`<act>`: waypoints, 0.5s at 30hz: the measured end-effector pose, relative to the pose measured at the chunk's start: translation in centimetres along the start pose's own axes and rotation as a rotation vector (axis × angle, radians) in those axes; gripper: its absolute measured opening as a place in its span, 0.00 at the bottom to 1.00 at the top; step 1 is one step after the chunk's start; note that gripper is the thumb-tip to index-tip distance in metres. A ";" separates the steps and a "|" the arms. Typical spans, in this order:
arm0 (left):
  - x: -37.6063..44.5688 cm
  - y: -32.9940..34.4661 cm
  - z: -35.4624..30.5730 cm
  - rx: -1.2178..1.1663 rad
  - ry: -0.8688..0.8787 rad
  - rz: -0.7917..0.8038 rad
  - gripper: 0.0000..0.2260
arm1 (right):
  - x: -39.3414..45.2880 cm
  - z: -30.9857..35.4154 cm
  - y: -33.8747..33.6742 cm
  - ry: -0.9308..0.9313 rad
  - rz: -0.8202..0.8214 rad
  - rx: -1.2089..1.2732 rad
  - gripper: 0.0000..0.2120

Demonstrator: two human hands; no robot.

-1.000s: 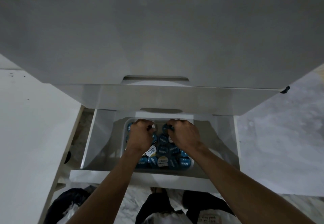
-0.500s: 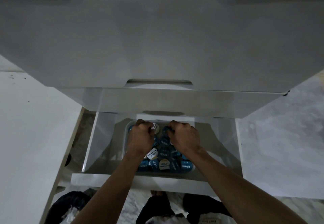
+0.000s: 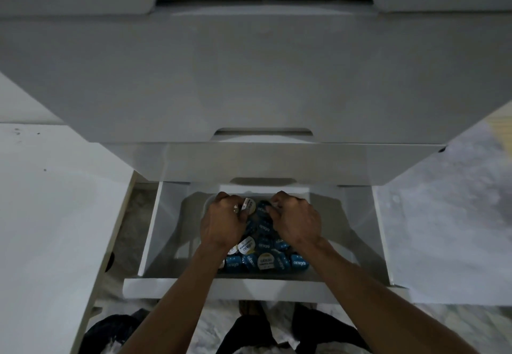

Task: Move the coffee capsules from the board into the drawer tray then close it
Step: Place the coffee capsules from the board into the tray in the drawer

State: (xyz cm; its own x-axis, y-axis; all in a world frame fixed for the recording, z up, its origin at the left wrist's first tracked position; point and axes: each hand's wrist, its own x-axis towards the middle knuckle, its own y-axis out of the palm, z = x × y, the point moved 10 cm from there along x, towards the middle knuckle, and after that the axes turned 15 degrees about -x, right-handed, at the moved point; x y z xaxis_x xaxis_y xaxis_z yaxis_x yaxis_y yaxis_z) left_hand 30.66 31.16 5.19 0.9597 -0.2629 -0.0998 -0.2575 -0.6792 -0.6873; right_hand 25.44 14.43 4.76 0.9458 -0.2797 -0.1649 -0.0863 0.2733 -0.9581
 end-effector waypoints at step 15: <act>-3.5 0.2 -7.6 -0.284 0.120 0.004 0.14 | -6.5 -5.4 -5.8 0.128 -0.197 0.440 0.19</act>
State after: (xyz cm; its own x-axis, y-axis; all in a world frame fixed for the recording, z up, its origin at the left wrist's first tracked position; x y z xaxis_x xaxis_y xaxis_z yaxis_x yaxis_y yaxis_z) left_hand 26.39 26.72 10.86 0.9427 -0.3335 -0.0046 -0.2987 -0.8381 -0.4565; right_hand 18.06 9.70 10.11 0.8825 -0.4682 -0.0448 0.2563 0.5586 -0.7888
